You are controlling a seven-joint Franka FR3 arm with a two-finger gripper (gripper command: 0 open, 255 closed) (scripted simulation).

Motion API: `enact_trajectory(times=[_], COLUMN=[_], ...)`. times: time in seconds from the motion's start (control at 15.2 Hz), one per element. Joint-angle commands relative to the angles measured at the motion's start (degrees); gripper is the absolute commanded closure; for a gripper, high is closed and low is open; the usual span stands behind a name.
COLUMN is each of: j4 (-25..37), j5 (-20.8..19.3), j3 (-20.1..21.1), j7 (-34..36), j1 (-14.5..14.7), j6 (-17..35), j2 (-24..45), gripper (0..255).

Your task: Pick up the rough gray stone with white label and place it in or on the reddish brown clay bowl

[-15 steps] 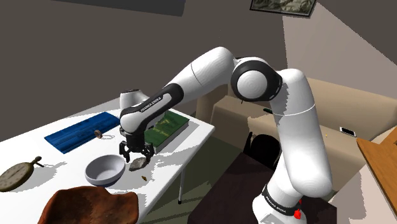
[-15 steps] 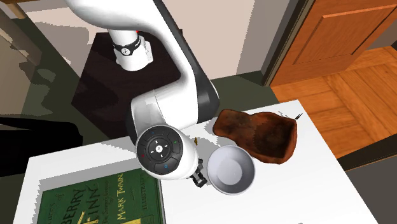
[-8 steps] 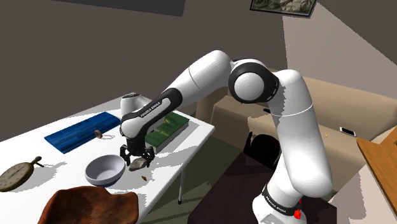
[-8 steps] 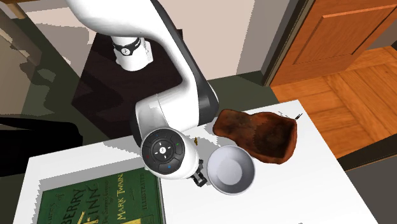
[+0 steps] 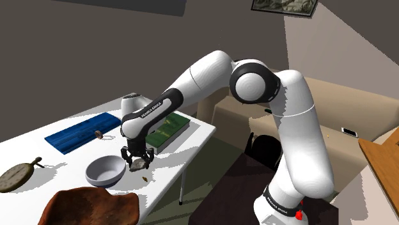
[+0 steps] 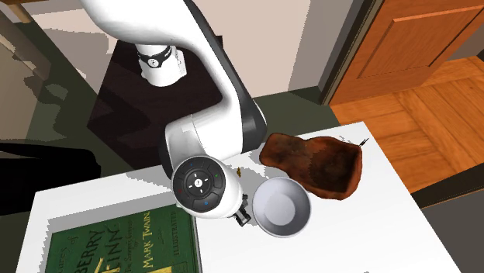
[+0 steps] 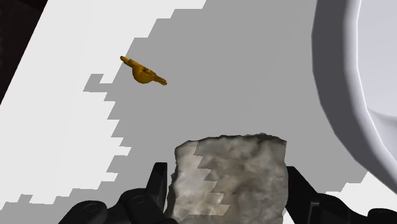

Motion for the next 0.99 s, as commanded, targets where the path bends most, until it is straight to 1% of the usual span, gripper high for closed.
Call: enact_trajectory(times=[0.0, 0.26, 0.92], j4=[-0.06, -0.02, 0.31], j5=[0.0, 0.0, 0.25], j3=[0.0, 0.0, 0.26], j7=[0.0, -0.02, 0.51], j1=[0.0, -0.01, -0.31], j6=[0.01, -0.04, -5.46], j2=[0.05, 0.04, -5.11], gripper=[255, 255, 255])
